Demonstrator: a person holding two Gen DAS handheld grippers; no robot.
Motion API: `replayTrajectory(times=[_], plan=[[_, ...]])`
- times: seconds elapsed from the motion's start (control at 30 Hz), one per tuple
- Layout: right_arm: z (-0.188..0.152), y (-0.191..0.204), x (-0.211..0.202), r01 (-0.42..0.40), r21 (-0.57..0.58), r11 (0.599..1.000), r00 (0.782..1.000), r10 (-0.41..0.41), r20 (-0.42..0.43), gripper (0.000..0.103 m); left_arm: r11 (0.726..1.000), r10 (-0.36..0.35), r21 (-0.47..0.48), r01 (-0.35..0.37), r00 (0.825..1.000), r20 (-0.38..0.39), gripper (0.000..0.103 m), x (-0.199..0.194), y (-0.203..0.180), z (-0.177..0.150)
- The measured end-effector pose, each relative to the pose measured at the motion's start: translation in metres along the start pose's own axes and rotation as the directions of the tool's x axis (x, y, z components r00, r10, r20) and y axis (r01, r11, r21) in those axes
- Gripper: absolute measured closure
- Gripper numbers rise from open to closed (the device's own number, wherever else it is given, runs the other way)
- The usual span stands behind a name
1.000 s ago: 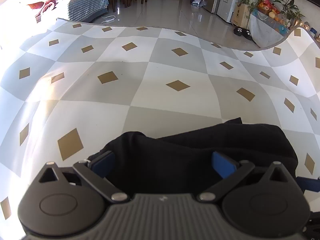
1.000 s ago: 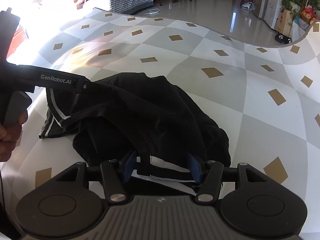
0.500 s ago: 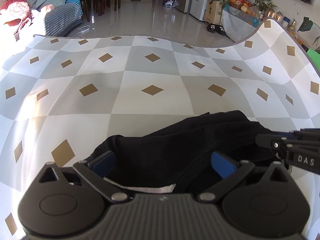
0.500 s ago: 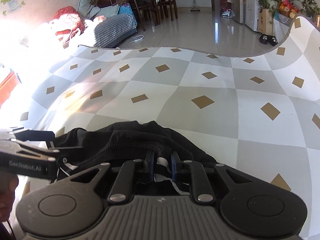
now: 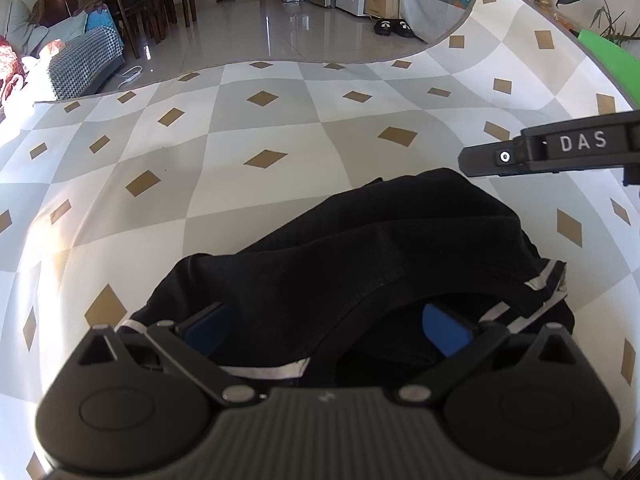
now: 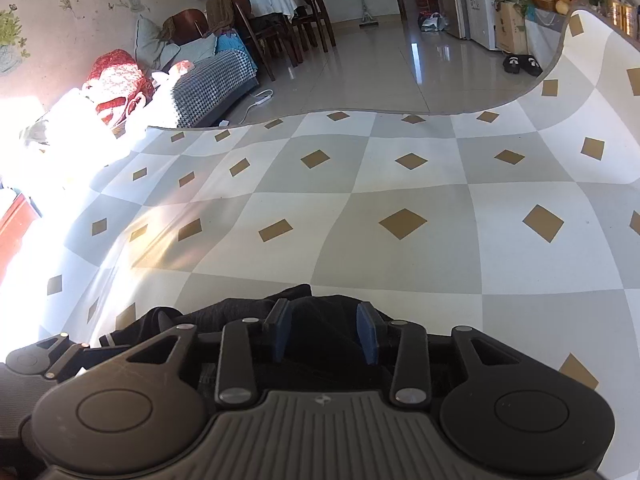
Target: Fold clothes
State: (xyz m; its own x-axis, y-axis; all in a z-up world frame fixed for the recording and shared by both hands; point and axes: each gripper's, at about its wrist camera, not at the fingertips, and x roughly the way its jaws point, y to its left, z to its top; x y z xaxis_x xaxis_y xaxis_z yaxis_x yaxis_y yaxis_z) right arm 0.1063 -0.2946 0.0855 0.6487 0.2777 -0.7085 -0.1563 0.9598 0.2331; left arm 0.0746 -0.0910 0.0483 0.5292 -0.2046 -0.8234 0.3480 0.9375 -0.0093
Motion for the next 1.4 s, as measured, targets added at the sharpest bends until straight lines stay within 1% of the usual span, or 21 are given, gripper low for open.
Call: replayTrajectory(times=[0.13,0.27,0.4,0.57,0.67,0.7,0.73,0.77,0.8,0.83,0.93,1.0,1.07,1.13,1.23,1.4], plan=[[-0.011,0.002,-0.004,-0.029,-0.062,0.998,0.998,0.026,-0.054,0.055,0.998,0.026,-0.064,-0.027,1.000,-0.005,0.000,0.009,0.012,0.003],[-0.026,0.009,-0.007,-0.027,-0.165,0.986,0.994,0.009,-0.106,0.051,0.993,0.029,-0.116,-0.029,1.000,-0.004,0.000,0.012,0.022,0.006],[-0.040,0.013,-0.004,-0.010,-0.243,0.970,0.988,-0.028,-0.154,0.050,0.987,0.028,-0.156,-0.028,1.000,-0.005,0.000,0.016,0.029,0.007],[-0.050,0.016,0.003,0.008,-0.284,0.959,0.984,-0.058,-0.168,0.049,0.979,0.011,-0.206,-0.013,1.000,-0.011,0.000,0.019,0.035,0.008],[-0.054,0.020,0.013,0.062,-0.334,0.941,0.981,-0.120,-0.155,0.050,0.978,-0.006,-0.209,0.004,1.000,-0.009,0.000,0.015,0.035,0.008],[-0.052,0.018,0.014,0.073,-0.321,0.944,0.981,-0.126,-0.149,0.054,0.980,-0.019,-0.196,0.018,1.000,-0.003,0.000,0.011,0.033,0.008],[-0.050,0.017,0.015,0.083,-0.308,0.948,0.981,-0.132,-0.142,0.067,0.984,-0.037,-0.175,0.037,0.999,0.004,0.000,0.007,0.030,0.008],[-0.046,0.014,0.014,0.076,-0.271,0.960,0.984,-0.117,-0.137,0.073,0.986,-0.054,-0.154,0.055,0.998,0.010,0.000,0.003,0.028,0.007],[-0.041,0.011,0.013,0.068,-0.233,0.970,0.986,-0.101,-0.132,0.083,0.989,-0.076,-0.126,0.077,0.997,0.011,0.000,-0.001,0.024,0.006],[-0.037,0.010,0.012,0.070,-0.210,0.975,0.988,-0.096,-0.118,0.087,0.991,-0.101,-0.092,0.101,0.995,0.007,0.000,-0.004,0.019,0.005],[-0.025,0.006,0.008,0.076,-0.139,0.987,0.994,-0.086,-0.072,0.091,0.985,-0.170,0.017,0.170,0.985,-0.018,0.000,-0.010,0.005,-0.003],[-0.020,0.003,0.007,0.075,-0.099,0.992,0.995,-0.081,-0.055,0.091,0.975,-0.197,0.097,0.200,0.980,-0.039,0.000,-0.011,-0.007,-0.012],[-0.015,-0.001,0.007,0.074,-0.053,0.996,0.996,-0.076,-0.045,0.091,0.969,-0.192,0.150,0.198,0.980,-0.051,0.000,-0.009,-0.017,-0.020],[-0.011,-0.004,0.008,0.076,-0.013,0.997,0.996,-0.076,-0.037,0.091,0.965,-0.179,0.183,0.187,0.982,-0.057,0.000,-0.004,-0.025,-0.026],[-0.008,-0.006,0.008,0.070,0.019,0.997,0.997,-0.069,-0.028,0.091,0.976,-0.143,0.165,0.145,0.989,-0.027,0.000,0.006,-0.031,-0.031],[-0.006,-0.006,0.008,0.072,0.025,0.997,0.997,-0.071,-0.024,0.091,0.992,-0.082,0.099,0.081,0.997,0.006,0.000,0.025,-0.033,-0.036]])
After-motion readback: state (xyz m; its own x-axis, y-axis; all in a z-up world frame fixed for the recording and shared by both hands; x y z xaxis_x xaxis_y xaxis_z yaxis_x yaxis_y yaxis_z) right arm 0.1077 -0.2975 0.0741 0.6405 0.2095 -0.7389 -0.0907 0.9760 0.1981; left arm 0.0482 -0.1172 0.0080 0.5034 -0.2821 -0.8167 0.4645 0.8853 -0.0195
